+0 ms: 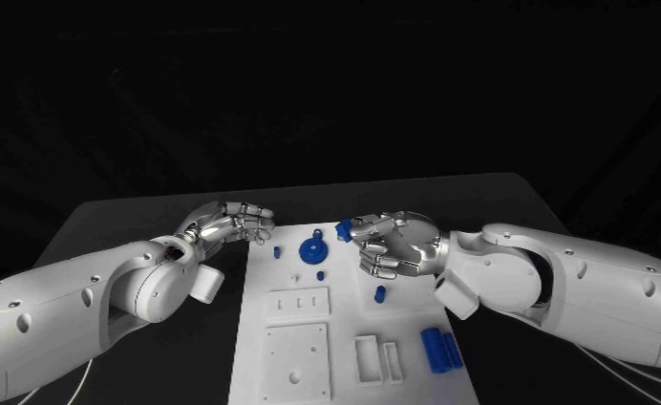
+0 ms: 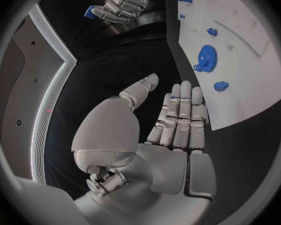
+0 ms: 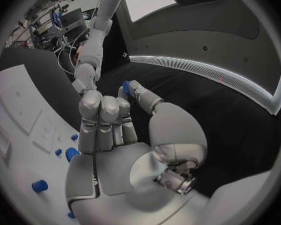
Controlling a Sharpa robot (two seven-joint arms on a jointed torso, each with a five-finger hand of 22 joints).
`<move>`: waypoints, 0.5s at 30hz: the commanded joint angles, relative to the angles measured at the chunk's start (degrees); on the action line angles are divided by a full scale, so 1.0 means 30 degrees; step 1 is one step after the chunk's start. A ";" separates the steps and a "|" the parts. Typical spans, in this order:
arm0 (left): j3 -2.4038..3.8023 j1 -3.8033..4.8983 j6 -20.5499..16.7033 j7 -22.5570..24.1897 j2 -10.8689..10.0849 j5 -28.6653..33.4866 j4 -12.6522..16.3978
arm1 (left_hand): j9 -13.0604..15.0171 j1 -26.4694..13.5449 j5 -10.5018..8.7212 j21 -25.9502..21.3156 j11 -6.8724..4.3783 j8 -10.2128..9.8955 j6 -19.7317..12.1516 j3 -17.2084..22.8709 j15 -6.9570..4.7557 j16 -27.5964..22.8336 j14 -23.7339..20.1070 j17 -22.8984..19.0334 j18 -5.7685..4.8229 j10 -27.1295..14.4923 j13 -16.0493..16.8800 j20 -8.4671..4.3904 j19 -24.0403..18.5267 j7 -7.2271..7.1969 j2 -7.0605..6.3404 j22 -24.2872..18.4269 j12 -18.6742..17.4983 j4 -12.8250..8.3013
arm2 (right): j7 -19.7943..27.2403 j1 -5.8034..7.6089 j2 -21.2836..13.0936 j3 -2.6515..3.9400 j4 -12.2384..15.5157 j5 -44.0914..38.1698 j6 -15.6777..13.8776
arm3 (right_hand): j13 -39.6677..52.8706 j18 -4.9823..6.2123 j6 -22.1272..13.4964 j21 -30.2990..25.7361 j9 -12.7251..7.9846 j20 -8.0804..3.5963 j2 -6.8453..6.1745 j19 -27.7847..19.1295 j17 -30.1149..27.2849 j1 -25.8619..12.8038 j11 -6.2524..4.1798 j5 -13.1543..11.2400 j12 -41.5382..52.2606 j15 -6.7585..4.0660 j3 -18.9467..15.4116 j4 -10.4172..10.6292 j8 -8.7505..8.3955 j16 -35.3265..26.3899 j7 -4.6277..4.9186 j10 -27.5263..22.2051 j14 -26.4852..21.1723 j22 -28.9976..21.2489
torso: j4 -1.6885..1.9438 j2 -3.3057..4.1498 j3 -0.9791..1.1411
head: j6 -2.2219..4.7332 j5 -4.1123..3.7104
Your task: Assemble the parts on the task board
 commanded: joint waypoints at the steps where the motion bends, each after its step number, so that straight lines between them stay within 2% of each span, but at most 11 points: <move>1: 0.0001 -0.0017 0.0340 0.0090 0.0041 -0.0115 -0.0032 | 0.0011 -0.0155 -0.0109 0.0121 -0.0028 0.0006 -0.0007 0.0042 -0.0003 0.0104 0.0020 0.0050 0.0267 0.0008 0.0050 -0.0092 0.0033 0.0235 0.0184 0.0362 0.0164 0.0093 | 0.0165 -0.0022 0.0030 0.0012 -0.0020 0.0494 0.1400 | 0.0025 0.1183 0.0461 -0.0050 0.1254 -0.0038 0.0219 -0.0157 0.0031 0.0001 0.0025 0.0067 0.0009 -0.0027 -0.0182 -0.0004 -0.0091 -0.0063 0.0600 -0.0138 -0.0155 0.0385 | 0.0002 0.0014 0.0005 | 0.0123 0.0067; 3: 0.0001 -0.0023 0.0362 0.0111 0.0013 -0.0115 -0.0010 | 0.0022 -0.0188 -0.0143 0.0136 -0.0054 0.0032 0.0039 0.0035 -0.0010 0.0118 0.0029 0.0060 0.0269 0.0056 0.0070 -0.0099 0.0040 0.0215 0.0191 0.0363 0.0203 0.0093 | 0.0165 -0.0024 0.0052 0.0012 -0.0020 0.0492 0.1420 | 0.0034 0.1183 0.0450 -0.0038 0.1266 -0.0032 0.0243 -0.0182 0.0041 0.0021 0.0031 0.0068 0.0013 -0.0022 -0.0222 -0.0004 -0.0102 -0.0063 0.0606 -0.0158 -0.0166 0.0389 | -0.0010 0.0010 0.0004 | 0.0358 0.0199; 5: 0.0001 -0.0026 0.0382 0.0111 0.0010 -0.0115 -0.0011 | 0.0034 -0.0227 -0.0170 0.0148 -0.0079 0.0059 0.0092 0.0031 -0.0015 0.0131 0.0036 0.0070 0.0269 0.0104 0.0089 -0.0104 0.0045 0.0193 0.0219 0.0362 0.0242 0.0102 | 0.0145 -0.0028 0.0061 0.0012 -0.0052 0.0492 0.1433 | 0.0041 0.1183 0.0442 -0.0029 0.1276 -0.0028 0.0261 -0.0200 0.0048 0.0035 0.0035 0.0068 0.0017 -0.0018 -0.0253 -0.0004 -0.0111 -0.0062 0.0609 -0.0172 -0.0174 0.0391 | -0.0043 0.0021 0.0007 | 0.0473 0.0303; 15: 0.0001 -0.0036 0.0435 0.0103 -0.0005 -0.0118 -0.0011 | 0.0060 -0.0343 -0.0238 0.0191 -0.0142 0.0120 0.0218 0.0011 -0.0039 0.0177 0.0076 0.0101 0.0272 0.0221 0.0141 -0.0124 0.0073 0.0129 0.0264 0.0362 0.0343 0.0129 | 0.0130 -0.0029 0.0090 0.0014 -0.0154 0.0435 0.1466 | 0.0062 0.1183 0.0429 0.0003 0.1304 -0.0016 0.0306 -0.0245 0.0070 0.0074 0.0043 0.0065 0.0033 -0.0009 -0.0342 -0.0006 -0.0132 -0.0058 0.0617 -0.0204 -0.0192 0.0395 | -0.0036 0.0030 0.0023 | 0.0710 0.0450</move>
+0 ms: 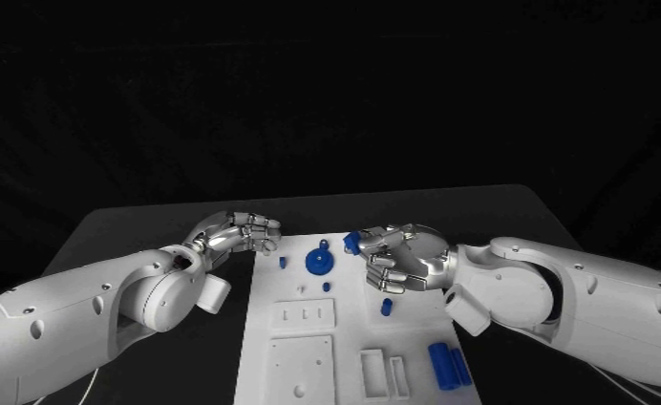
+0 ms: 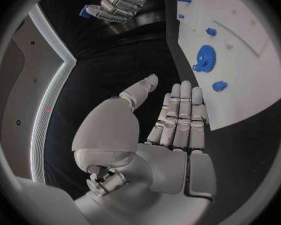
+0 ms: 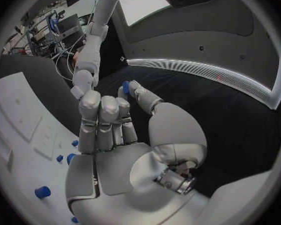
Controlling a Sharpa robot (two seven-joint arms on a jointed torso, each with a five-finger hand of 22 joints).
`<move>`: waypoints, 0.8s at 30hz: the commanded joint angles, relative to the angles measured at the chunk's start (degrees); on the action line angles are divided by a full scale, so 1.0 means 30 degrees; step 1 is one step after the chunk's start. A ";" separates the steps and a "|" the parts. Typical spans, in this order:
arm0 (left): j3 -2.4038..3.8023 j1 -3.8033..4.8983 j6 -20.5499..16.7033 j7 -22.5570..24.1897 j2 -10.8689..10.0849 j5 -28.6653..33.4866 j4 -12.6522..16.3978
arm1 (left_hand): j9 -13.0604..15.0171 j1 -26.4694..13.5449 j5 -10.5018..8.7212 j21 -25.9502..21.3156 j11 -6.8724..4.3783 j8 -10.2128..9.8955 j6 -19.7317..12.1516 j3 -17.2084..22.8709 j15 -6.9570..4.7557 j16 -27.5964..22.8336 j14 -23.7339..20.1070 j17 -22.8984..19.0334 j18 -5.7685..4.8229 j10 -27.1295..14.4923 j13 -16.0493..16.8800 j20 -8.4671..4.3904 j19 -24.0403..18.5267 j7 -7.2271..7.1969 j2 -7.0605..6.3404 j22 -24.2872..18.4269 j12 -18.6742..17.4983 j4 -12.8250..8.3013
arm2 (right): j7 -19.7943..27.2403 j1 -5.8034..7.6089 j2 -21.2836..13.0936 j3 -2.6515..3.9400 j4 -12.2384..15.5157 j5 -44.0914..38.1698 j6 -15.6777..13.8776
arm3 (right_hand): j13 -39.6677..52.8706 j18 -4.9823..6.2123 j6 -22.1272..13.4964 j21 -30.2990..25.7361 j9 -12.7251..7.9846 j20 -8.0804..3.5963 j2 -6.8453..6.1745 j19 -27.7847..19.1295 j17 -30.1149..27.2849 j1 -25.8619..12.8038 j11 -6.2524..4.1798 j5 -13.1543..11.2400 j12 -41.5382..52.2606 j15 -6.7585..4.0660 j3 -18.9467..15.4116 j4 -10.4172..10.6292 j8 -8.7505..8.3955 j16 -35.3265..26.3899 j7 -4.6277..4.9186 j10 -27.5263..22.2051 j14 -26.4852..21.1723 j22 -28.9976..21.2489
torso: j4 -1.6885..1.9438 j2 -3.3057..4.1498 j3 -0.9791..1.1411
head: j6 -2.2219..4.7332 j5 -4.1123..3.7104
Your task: Assemble the parts on the task board
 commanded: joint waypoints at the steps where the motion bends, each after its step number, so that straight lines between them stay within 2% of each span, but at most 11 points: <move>1: 0.0006 -0.0007 0.0393 0.0107 0.0004 -0.0109 0.0024 | 0.0034 -0.0174 -0.0095 0.0120 -0.0010 0.0124 0.0159 0.0008 -0.0042 0.0110 0.0081 0.0027 0.0289 0.0094 0.0024 -0.0127 0.0076 0.0053 0.0083 0.0364 0.0144 0.0135 | 0.0138 -0.0016 0.0009 0.0012 -0.0074 0.0171 0.0500 | 0.0021 0.1187 0.0481 0.0005 0.0977 0.0016 0.0211 -0.0147 0.0029 -0.0023 -0.0022 0.0067 0.0036 0.0033 -0.0138 -0.0006 0.0030 -0.0058 0.0566 -0.0140 -0.0102 0.0396 | -0.0003 0.0008 0.0014 | 0.0068 0.0065; 6: 0.0006 -0.0009 0.0445 0.0120 -0.0003 -0.0126 0.0040 | 0.0044 -0.0226 -0.0119 0.0137 -0.0041 0.0148 0.0214 0.0001 -0.0055 0.0132 0.0102 0.0041 0.0291 0.0143 0.0047 -0.0138 0.0088 0.0021 0.0098 0.0362 0.0187 0.0149 | 0.0158 -0.0016 0.0018 0.0014 -0.0164 0.0171 0.0522 | 0.0028 0.1187 0.0478 0.0016 0.0989 0.0019 0.0223 -0.0164 0.0038 -0.0007 -0.0020 0.0062 0.0042 0.0035 -0.0170 -0.0006 0.0023 -0.0056 0.0568 -0.0151 -0.0107 0.0397 | -0.0012 0.0006 0.0010 | 0.0128 0.0069; 15: 0.0006 -0.0014 0.0520 0.0142 0.0008 -0.0135 0.0028 | 0.0060 -0.0284 -0.0139 0.0173 -0.0098 0.0190 0.0317 0.0005 -0.0092 0.0195 0.0178 0.0074 0.0297 0.0234 0.0088 -0.0166 0.0120 -0.0033 0.0130 0.0360 0.0266 0.0160 | 0.0101 -0.0016 0.0075 0.0014 -0.0541 0.0027 0.0577 | 0.0059 0.1187 0.0510 0.0066 0.1077 0.0036 0.0327 -0.0208 0.0069 0.0003 -0.0016 0.0041 0.0074 0.0041 -0.0297 0.0004 0.0046 -0.0042 0.0569 -0.0179 -0.0120 0.0398 | -0.0018 0.0002 0.0016 | 0.0369 0.0040; 21: 0.0005 -0.0020 0.0657 0.0115 0.0017 -0.0448 0.0020 | 0.0087 -0.0528 -0.0181 0.0241 -0.0207 0.0270 0.0532 -0.0082 -0.0187 0.0375 0.0376 0.0165 0.0273 0.0447 0.0178 -0.0235 0.0177 -0.0130 0.0120 0.0357 0.0436 0.0243 | 0.0059 -0.0015 0.0093 0.0014 -0.1052 -0.0797 0.0026 | 0.0070 0.1187 0.0509 0.0085 0.1116 0.0038 0.0352 -0.0220 0.0081 0.0014 -0.0017 0.0029 0.0086 0.0040 -0.0336 0.0002 0.0053 -0.0036 0.0567 -0.0189 -0.0121 0.0397 | -0.0029 -0.0016 0.0012 | 0.0386 0.0048; 24: 0.0014 -0.0014 0.1190 -0.0268 -0.0188 -0.1123 0.0335 | 0.0123 -0.1055 -0.0230 0.0507 -0.0405 0.0384 0.0884 -0.0342 -0.0411 0.0810 0.0743 0.0377 0.0285 0.0817 0.0321 -0.0439 0.0485 -0.0273 0.0143 0.0400 0.0703 0.0500 | -0.0003 -0.0011 0.0068 0.0014 -0.1407 -0.1869 -0.0774 | 0.0074 0.1187 0.0512 0.0094 0.1133 0.0035 0.0351 -0.0221 0.0084 0.0035 -0.0020 0.0025 0.0091 0.0039 -0.0340 -0.0002 0.0057 -0.0036 0.0564 -0.0190 -0.0119 0.0395 | -0.0037 -0.0016 0.0003 | 0.0404 0.0010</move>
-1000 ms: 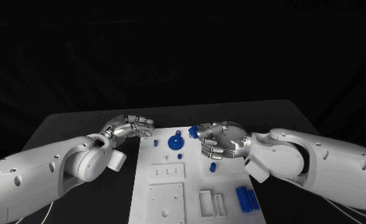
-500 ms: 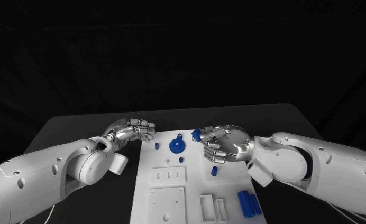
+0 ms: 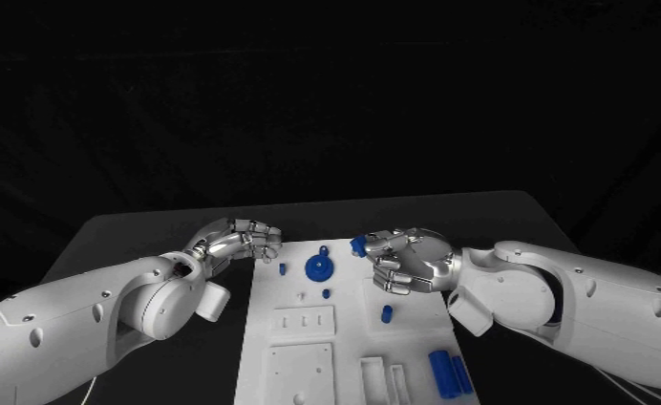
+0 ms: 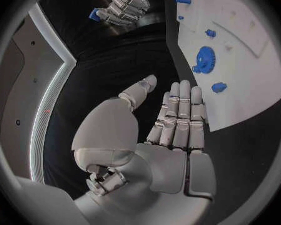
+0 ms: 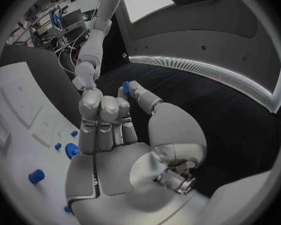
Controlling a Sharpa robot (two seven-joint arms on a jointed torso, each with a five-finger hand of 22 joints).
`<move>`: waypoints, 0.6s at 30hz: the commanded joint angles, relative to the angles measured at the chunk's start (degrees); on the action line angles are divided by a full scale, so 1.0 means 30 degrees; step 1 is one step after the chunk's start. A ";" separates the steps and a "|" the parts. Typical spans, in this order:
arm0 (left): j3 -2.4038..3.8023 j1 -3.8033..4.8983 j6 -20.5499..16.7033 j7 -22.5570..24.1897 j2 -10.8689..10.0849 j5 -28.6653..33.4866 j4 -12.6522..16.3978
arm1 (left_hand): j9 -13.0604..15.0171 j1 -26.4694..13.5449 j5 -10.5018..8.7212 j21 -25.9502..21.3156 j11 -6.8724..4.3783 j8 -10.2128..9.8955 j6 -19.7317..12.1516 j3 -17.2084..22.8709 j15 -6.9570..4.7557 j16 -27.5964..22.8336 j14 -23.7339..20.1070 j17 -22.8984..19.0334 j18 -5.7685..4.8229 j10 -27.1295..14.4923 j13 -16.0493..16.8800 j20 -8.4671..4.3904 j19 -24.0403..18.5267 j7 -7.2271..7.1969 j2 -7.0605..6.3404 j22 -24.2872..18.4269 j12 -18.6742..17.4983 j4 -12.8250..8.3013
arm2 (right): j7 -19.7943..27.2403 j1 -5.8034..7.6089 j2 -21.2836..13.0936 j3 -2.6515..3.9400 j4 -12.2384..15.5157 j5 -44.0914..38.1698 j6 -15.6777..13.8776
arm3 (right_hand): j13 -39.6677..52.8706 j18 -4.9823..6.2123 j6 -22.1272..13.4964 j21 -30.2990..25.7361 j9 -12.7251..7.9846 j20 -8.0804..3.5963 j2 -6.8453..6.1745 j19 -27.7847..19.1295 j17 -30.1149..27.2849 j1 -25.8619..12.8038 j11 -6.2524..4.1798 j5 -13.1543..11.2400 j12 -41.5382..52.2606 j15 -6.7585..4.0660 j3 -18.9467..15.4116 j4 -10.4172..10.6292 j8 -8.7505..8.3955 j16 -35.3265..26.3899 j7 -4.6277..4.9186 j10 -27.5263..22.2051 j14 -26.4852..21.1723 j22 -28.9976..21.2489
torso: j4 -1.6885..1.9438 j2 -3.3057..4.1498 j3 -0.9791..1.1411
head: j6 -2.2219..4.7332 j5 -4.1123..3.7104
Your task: Assemble the parts on the task board
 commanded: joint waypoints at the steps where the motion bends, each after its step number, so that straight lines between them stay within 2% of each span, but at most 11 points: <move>1: 0.0021 0.0006 0.1163 -0.0451 -0.0242 -0.1241 0.0432 | 0.0030 -0.0550 -0.0123 0.0281 -0.0157 0.0123 0.0340 -0.0216 -0.0184 0.0433 0.0347 0.0186 0.0142 0.0410 0.0134 -0.0213 0.0294 -0.0112 0.0042 0.0399 0.0273 0.0283 | -0.0134 -0.0010 -0.0010 0.0011 -0.0282 -0.1836 -0.1229 | 0.0021 0.1187 0.0549 0.0099 0.0876 -0.0040 0.0159 -0.0152 0.0023 0.0071 0.0048 0.0029 0.0112 0.0004 -0.0133 -0.0001 0.0127 -0.0036 0.0526 -0.0122 -0.0085 0.0396 | -0.0015 -0.0010 -0.0013 | 0.0000 -0.0012; 3: 0.0029 0.0017 0.1628 -0.0826 -0.0410 -0.1628 0.0684 | 0.0020 -0.1285 -0.0209 0.0541 -0.0325 0.0147 0.0564 -0.0485 -0.0363 0.0819 0.0568 0.0358 0.0158 0.0720 0.0257 -0.0399 0.0544 -0.0200 0.0168 0.0406 0.0480 0.0758 | -0.0303 -0.0008 -0.0014 0.0011 -0.0364 -0.2514 -0.1893 | 0.0024 0.1187 0.0556 0.0107 0.0891 -0.0044 0.0149 -0.0148 0.0026 0.0087 0.0045 0.0024 0.0117 0.0001 -0.0136 0.0000 0.0133 -0.0034 0.0522 -0.0119 -0.0082 0.0394 | -0.0014 -0.0015 -0.0004 | -0.0035 0.0014; 4: 0.0036 0.0045 0.2095 -0.1253 -0.0586 -0.2250 0.0992 | 0.0006 -0.1904 -0.0345 0.0673 -0.0428 0.0143 0.0660 -0.0687 -0.0458 0.1051 0.0714 0.0457 0.0151 0.0943 0.0356 -0.0480 0.0662 -0.0231 0.0251 0.0411 0.0629 0.1202 | -0.0700 -0.0006 -0.0034 0.0011 -0.0386 -0.3248 -0.2639 | 0.0028 0.1187 0.0573 0.0122 0.0922 -0.0053 0.0117 -0.0136 0.0033 0.0121 0.0037 0.0014 0.0129 -0.0007 -0.0134 0.0004 0.0147 -0.0028 0.0513 -0.0108 -0.0074 0.0388 | -0.0014 -0.0023 0.0012 | -0.0095 0.0057; 6: 0.0045 0.0213 0.3068 -0.1978 -0.0835 -0.3587 0.1424 | -0.0018 -0.2444 -0.1105 0.0967 -0.0628 0.0131 0.0802 -0.0858 -0.0676 0.1488 0.0979 0.0643 0.0209 0.1273 0.0541 -0.0687 0.0920 -0.0299 0.0231 0.0435 0.0866 0.1647 | -0.0989 0.0001 -0.0025 0.0009 -0.0498 -0.4090 -0.3186 | 0.0031 0.1187 0.0592 0.0135 0.0960 -0.0067 0.0075 -0.0116 0.0042 0.0156 0.0027 0.0001 0.0143 -0.0017 -0.0118 0.0013 0.0162 -0.0021 0.0502 -0.0087 -0.0065 0.0376 | -0.0001 -0.0032 0.0035 | -0.0161 0.0146; 8: 0.0045 0.0473 0.3849 -0.2809 -0.0993 -0.4175 0.1812 | -0.0061 -0.3351 -0.1689 0.1202 -0.0742 0.0081 0.0885 -0.1065 -0.0841 0.1876 0.1146 0.0796 0.0226 0.1438 0.0691 -0.0854 0.1093 -0.0333 0.0310 0.0427 0.1008 0.2454 | -0.1544 0.0003 0.0043 0.0007 -0.0524 -0.5130 -0.4016 | 0.0027 0.1187 0.0612 0.0146 0.1026 -0.0097 -0.0023 -0.0078 0.0058 0.0216 0.0006 -0.0018 0.0158 -0.0040 -0.0054 0.0024 0.0181 -0.0010 0.0480 -0.0047 -0.0051 0.0348 | -0.0007 -0.0032 0.0043 | -0.0249 0.0236; 11: 0.0045 0.0816 0.4966 -0.3805 -0.1170 -0.5138 0.2351 | -0.0064 -0.4058 -0.1868 0.1657 -0.0991 0.0096 0.1072 -0.1349 -0.1143 0.2576 0.1560 0.1097 0.0298 0.1934 0.0992 -0.1113 0.1460 -0.0414 -0.0053 0.0464 0.1372 0.3100 | -0.2139 0.0009 0.0210 0.0003 -0.0639 -0.5923 -0.4462 | 0.0015 0.1187 0.0630 0.0148 0.1078 -0.0119 -0.0068 -0.0039 0.0066 0.0254 -0.0012 -0.0020 0.0160 -0.0056 0.0028 0.0041 0.0194 -0.0005 0.0467 -0.0012 -0.0034 0.0322 | -0.0011 -0.0031 0.0050 | -0.0385 0.0386; 13: 0.0045 0.1039 0.5437 -0.4343 -0.1189 -0.5475 0.2622 | -0.0062 -0.4446 -0.1865 0.2188 -0.1211 0.0096 0.1158 -0.1506 -0.1508 0.3265 0.2039 0.1411 0.0431 0.2348 0.1277 -0.1400 0.1962 -0.0513 -0.0261 0.0492 0.1704 0.3571 | -0.2324 0.0018 0.0375 0.0001 -0.0789 -0.6095 -0.4301 | 0.0008 0.1187 0.0636 0.0149 0.1100 -0.0129 -0.0090 -0.0018 0.0069 0.0259 -0.0017 -0.0020 0.0159 -0.0061 0.0062 0.0048 0.0199 -0.0004 0.0462 0.0005 -0.0026 0.0310 | 0.0005 -0.0010 0.0044 | -0.0469 0.0496; 15: 0.0043 0.1220 0.5532 -0.4508 -0.1198 -0.5601 0.2830 | -0.0057 -0.4473 -0.1845 0.2538 -0.1322 0.0089 0.1193 -0.1867 -0.1699 0.3720 0.2274 0.1626 0.0459 0.2632 0.1500 -0.1549 0.2162 -0.0565 -0.0301 0.0507 0.1965 0.3456 | -0.2522 0.0025 0.0543 -0.0002 -0.0893 -0.6310 -0.4371 | -0.0008 0.1187 0.0653 0.0148 0.1144 -0.0151 -0.0152 0.0024 0.0074 0.0280 -0.0029 -0.0020 0.0157 -0.0074 0.0146 0.0053 0.0208 0.0001 0.0450 0.0043 -0.0002 0.0287 | -0.0004 -0.0037 0.0051 | -0.0611 0.0583; 16: 0.0043 0.1290 0.5472 -0.4527 -0.1194 -0.5599 0.2949 | -0.0004 -0.4464 -0.1846 0.2954 -0.1486 0.0159 0.1348 -0.2165 -0.1943 0.4281 0.2601 0.1896 0.0510 0.3005 0.1774 -0.1719 0.2448 -0.0696 -0.0308 0.0520 0.2349 0.3362 | -0.2830 0.0032 0.0651 -0.0004 -0.0932 -0.6753 -0.4583 | -0.0011 0.1187 0.0654 0.0148 0.1152 -0.0155 -0.0162 0.0032 0.0075 0.0283 -0.0031 -0.0020 0.0155 -0.0076 0.0162 0.0053 0.0208 0.0002 0.0449 0.0049 0.0001 0.0283 | -0.0006 -0.0035 0.0042 | -0.0712 0.0633; 18: 0.0043 0.1343 0.5270 -0.4455 -0.1158 -0.5564 0.3085 | 0.0058 -0.4490 -0.1850 0.3505 -0.1636 0.0167 0.1424 -0.2526 -0.2204 0.4973 0.2693 0.2233 0.0551 0.3169 0.2171 -0.1954 0.2651 -0.0788 -0.0290 0.0508 0.2832 0.3342 | -0.3154 0.0054 0.0829 -0.0008 -0.1036 -0.7071 -0.4689 | -0.0022 0.1187 0.0654 0.0147 0.1175 -0.0165 -0.0180 0.0056 0.0078 0.0284 -0.0035 -0.0019 0.0149 -0.0079 0.0207 0.0057 0.0207 0.0002 0.0446 0.0064 0.0012 0.0271 | 0.0000 -0.0040 0.0037 | -0.0829 0.0687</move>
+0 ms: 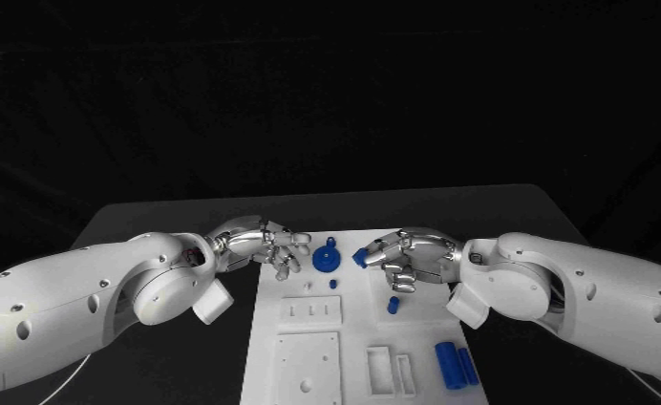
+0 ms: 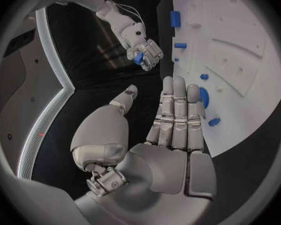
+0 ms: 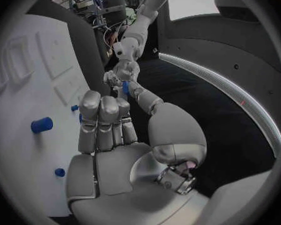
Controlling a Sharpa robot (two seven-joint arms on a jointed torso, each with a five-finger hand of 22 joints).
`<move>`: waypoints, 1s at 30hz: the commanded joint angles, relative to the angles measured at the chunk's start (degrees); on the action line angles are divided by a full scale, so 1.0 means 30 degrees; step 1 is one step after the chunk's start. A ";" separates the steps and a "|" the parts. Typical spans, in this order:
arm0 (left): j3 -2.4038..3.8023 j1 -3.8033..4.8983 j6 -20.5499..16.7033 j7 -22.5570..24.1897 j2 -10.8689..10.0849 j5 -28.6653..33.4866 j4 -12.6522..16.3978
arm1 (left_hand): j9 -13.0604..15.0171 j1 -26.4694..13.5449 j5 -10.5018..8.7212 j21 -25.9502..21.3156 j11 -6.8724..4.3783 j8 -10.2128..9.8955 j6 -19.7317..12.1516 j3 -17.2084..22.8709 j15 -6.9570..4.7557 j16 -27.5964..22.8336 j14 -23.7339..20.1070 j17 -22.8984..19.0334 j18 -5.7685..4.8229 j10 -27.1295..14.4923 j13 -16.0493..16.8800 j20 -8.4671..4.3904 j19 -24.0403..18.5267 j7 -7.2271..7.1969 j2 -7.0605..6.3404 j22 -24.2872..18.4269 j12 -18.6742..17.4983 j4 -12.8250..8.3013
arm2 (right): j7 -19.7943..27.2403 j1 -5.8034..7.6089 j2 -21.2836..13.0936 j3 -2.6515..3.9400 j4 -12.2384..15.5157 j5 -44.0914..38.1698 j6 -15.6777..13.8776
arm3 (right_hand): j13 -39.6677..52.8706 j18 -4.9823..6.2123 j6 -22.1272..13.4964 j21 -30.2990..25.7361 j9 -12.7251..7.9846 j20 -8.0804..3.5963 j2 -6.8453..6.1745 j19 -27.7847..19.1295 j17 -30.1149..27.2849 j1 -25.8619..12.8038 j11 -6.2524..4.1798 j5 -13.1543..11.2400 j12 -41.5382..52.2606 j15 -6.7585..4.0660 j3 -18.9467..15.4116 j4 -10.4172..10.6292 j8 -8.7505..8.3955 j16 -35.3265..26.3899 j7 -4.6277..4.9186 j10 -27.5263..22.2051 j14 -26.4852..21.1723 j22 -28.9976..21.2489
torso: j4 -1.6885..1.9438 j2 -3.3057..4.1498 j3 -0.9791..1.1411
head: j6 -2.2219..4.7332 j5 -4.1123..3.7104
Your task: Assemble the parts on the task board
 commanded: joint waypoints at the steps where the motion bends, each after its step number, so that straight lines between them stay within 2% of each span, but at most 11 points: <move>1: 0.0005 0.0093 0.0985 -0.0882 0.0069 -0.1035 0.0256 | 0.0074 -0.0170 -0.0035 0.0636 -0.0148 0.0044 0.0112 -0.0359 -0.0328 0.0862 0.0282 0.0401 0.0386 0.0340 0.0478 -0.0256 0.0315 -0.0106 -0.0008 0.0520 0.0638 0.0033 | -0.1421 0.0035 0.0238 0.0000 -0.0121 -0.1723 -0.0949 | -0.0025 0.1189 0.0587 0.0074 0.1189 -0.0161 -0.0129 0.0053 0.0017 0.0122 -0.0038 -0.0003 0.0050 -0.0085 0.0142 -0.0025 0.0116 0.0001 0.0514 0.0070 0.0023 0.0265 | 0.0017 -0.0001 -0.0011 | -0.0249 0.0155; 4: 0.0003 0.0150 0.0672 -0.0794 0.0175 -0.1062 0.0373 | 0.0131 -0.0208 -0.0049 0.1746 -0.0306 -0.0056 0.0126 -0.0724 -0.0873 0.2256 0.0504 0.1015 0.0485 0.0236 0.1360 -0.0697 0.0705 -0.0207 0.0007 0.0496 0.1731 0.0311 | -0.1681 0.0046 0.0372 -0.0006 -0.0090 -0.1905 -0.0861 | -0.0033 0.1189 0.0594 0.0074 0.1208 -0.0166 -0.0140 0.0073 0.0019 0.0102 -0.0040 -0.0004 0.0047 -0.0087 0.0166 -0.0015 0.0119 0.0002 0.0512 0.0086 0.0034 0.0256 | 0.0044 0.0008 -0.0010 | -0.0378 0.0216; 7: 0.0003 0.0174 0.0377 -0.0548 0.0329 -0.2397 0.0494 | 0.0164 -0.0038 -0.0047 0.2530 -0.0328 -0.0221 0.0034 -0.0876 -0.1110 0.3133 0.0495 0.1235 0.0474 -0.0218 0.2153 -0.0994 0.0722 -0.0214 0.0053 0.0478 0.2645 0.0628 | -0.1952 0.0060 0.0520 -0.0011 -0.0084 -0.1923 -0.0866 | -0.0052 0.1189 0.0617 0.0079 0.1249 -0.0178 -0.0170 0.0117 0.0022 0.0074 -0.0049 -0.0004 0.0044 -0.0093 0.0226 -0.0011 0.0129 0.0007 0.0502 0.0129 0.0061 0.0241 | 0.0049 0.0039 -0.0034 | -0.0475 0.0275; 10: 0.0003 0.0209 0.0313 -0.0508 0.0507 -0.2674 0.0547 | 0.0167 0.0287 -0.0035 0.3271 -0.0307 -0.0441 -0.0134 -0.0992 -0.1272 0.3911 0.0692 0.1295 0.0493 -0.0793 0.2774 -0.1294 0.0832 -0.0196 0.0062 0.0453 0.3317 0.0942 | -0.2223 0.0066 0.0656 -0.0022 -0.0099 -0.2104 -0.0945 | -0.0064 0.1189 0.0625 0.0079 0.1272 -0.0182 -0.0185 0.0137 0.0024 0.0060 -0.0053 -0.0003 0.0039 -0.0098 0.0266 -0.0010 0.0131 0.0008 0.0497 0.0152 0.0073 0.0232 | 0.0034 0.0040 -0.0053 | -0.0543 0.0259; 14: -0.0001 0.0273 0.0339 -0.0583 0.0712 -0.3133 0.0591 | 0.0207 0.0472 -0.0061 0.3814 -0.0333 -0.0528 -0.0105 -0.1172 -0.1350 0.4490 0.0830 0.1290 0.0499 -0.1134 0.3170 -0.1488 0.0887 -0.0219 0.0011 0.0432 0.3756 0.1321 | -0.2458 0.0079 0.0821 -0.0031 -0.0015 -0.2293 -0.0958 | -0.0075 0.1189 0.0629 0.0079 0.1294 -0.0185 -0.0192 0.0158 0.0026 0.0040 -0.0057 -0.0003 0.0035 -0.0102 0.0304 -0.0004 0.0131 0.0009 0.0494 0.0174 0.0086 0.0223 | 0.0033 0.0042 -0.0046 | -0.0722 0.0333; 23: -0.0006 0.0375 0.0513 -0.0907 0.0953 -0.3789 0.0586 | 0.0272 0.0725 -0.0064 0.4540 -0.0398 -0.0674 -0.0070 -0.1510 -0.1447 0.5365 0.0955 0.1244 0.0588 -0.1485 0.3579 -0.1687 0.0921 -0.0256 -0.0122 0.0395 0.4217 0.2378 | -0.2725 0.0137 0.1004 -0.0042 0.0049 -0.2163 -0.0848 | -0.0099 0.1189 0.0645 0.0080 0.1344 -0.0194 -0.0223 0.0204 0.0029 0.0000 -0.0067 -0.0003 0.0027 -0.0111 0.0393 -0.0003 0.0132 0.0011 0.0485 0.0219 0.0117 0.0206 | 0.0035 0.0052 -0.0039 | -0.0841 0.0298; 27: -0.0008 0.0394 0.1207 -0.1030 0.1012 -0.4589 0.0597 | 0.0293 0.1020 -0.0044 0.4698 -0.0340 -0.0786 -0.0125 -0.1693 -0.1404 0.5511 0.0720 0.1074 0.0635 -0.1866 0.3627 -0.1673 0.0720 -0.0200 -0.0235 0.0333 0.4192 0.3100 | -0.2793 0.0139 0.1075 -0.0046 0.0055 -0.1864 -0.0751 | -0.0107 0.1189 0.0649 0.0079 0.1361 -0.0197 -0.0236 0.0217 0.0030 -0.0016 -0.0069 -0.0003 0.0024 -0.0113 0.0423 -0.0002 0.0132 0.0010 0.0482 0.0234 0.0125 0.0200 | 0.0045 0.0054 -0.0040 | -0.0856 0.0115; 30: -0.0014 0.0394 0.1364 -0.1142 0.1091 -0.4691 0.0620 | 0.0351 0.1670 -0.0029 0.4801 -0.0261 -0.0858 -0.0120 -0.2031 -0.1350 0.5635 0.0578 0.0814 0.0653 -0.2062 0.3658 -0.1594 0.0507 -0.0184 -0.0297 0.0269 0.4192 0.3935 | -0.2809 0.0139 0.1130 -0.0050 0.0084 -0.1864 -0.0724 | -0.0111 0.1189 0.0651 0.0079 0.1371 -0.0198 -0.0240 0.0224 0.0031 -0.0025 -0.0071 -0.0003 0.0023 -0.0115 0.0439 -0.0002 0.0131 0.0010 0.0481 0.0241 0.0129 0.0197 | 0.0032 0.0054 -0.0040 | -0.0914 0.0162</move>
